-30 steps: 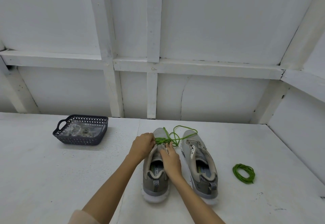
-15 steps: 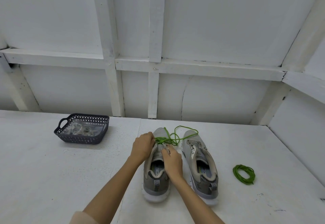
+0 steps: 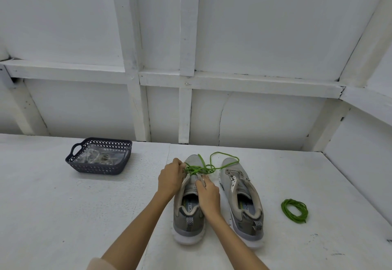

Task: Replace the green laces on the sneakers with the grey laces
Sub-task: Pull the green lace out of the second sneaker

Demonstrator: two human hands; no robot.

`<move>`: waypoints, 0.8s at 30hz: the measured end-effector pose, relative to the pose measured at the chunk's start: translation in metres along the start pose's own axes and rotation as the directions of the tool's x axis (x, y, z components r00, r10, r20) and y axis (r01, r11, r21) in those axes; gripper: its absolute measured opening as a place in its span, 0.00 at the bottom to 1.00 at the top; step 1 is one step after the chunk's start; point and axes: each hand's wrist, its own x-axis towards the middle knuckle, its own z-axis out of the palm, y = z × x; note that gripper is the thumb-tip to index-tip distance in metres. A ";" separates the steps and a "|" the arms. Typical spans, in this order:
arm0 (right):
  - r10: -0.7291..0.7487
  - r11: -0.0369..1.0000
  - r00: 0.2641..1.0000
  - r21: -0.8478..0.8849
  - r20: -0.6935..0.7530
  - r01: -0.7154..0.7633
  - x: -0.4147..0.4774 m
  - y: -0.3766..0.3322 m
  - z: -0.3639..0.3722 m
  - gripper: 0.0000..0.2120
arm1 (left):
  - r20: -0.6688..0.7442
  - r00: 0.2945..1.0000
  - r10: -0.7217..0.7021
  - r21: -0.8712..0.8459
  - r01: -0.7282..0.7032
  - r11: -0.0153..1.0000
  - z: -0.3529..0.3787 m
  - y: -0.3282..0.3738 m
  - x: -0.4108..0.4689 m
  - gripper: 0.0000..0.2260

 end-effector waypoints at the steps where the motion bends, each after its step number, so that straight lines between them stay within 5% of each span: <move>1: -0.003 1.000 1.000 0.006 -0.004 0.003 0.000 0.000 0.000 0.15 | 0.020 1.000 -0.004 0.003 0.004 1.000 0.000 -0.001 -0.001 0.12; 4: -0.005 1.000 1.000 0.017 -0.012 0.005 0.001 0.000 0.000 0.14 | 0.058 0.998 0.013 0.047 -0.015 0.999 0.000 -0.001 0.001 0.11; 8: 0.001 1.000 1.000 0.019 -0.001 -0.001 0.002 0.002 0.001 0.16 | -0.029 0.995 -0.099 -0.199 0.092 0.976 -0.001 -0.001 0.000 0.08; 12: 0.025 0.999 1.000 0.021 -0.017 -0.024 0.001 0.001 0.004 0.28 | 0.071 0.994 -0.087 -0.190 0.099 0.977 -0.001 -0.008 -0.003 0.13; 17: -0.003 1.000 1.000 0.021 -0.015 0.004 0.003 0.002 -0.001 0.14 | 0.016 0.982 -0.189 -0.369 0.182 0.912 0.000 -0.012 0.001 0.08; 22: 0.006 1.000 1.000 0.023 -0.022 -0.006 0.002 0.002 0.000 0.13 | 0.088 0.989 -0.116 -0.141 0.127 0.982 -0.002 -0.005 -0.004 0.11; 24: 0.008 1.000 1.000 0.029 -0.021 -0.007 0.002 0.002 0.000 0.14 | 0.046 0.992 -0.121 -0.172 0.127 0.977 -0.003 -0.004 -0.001 0.08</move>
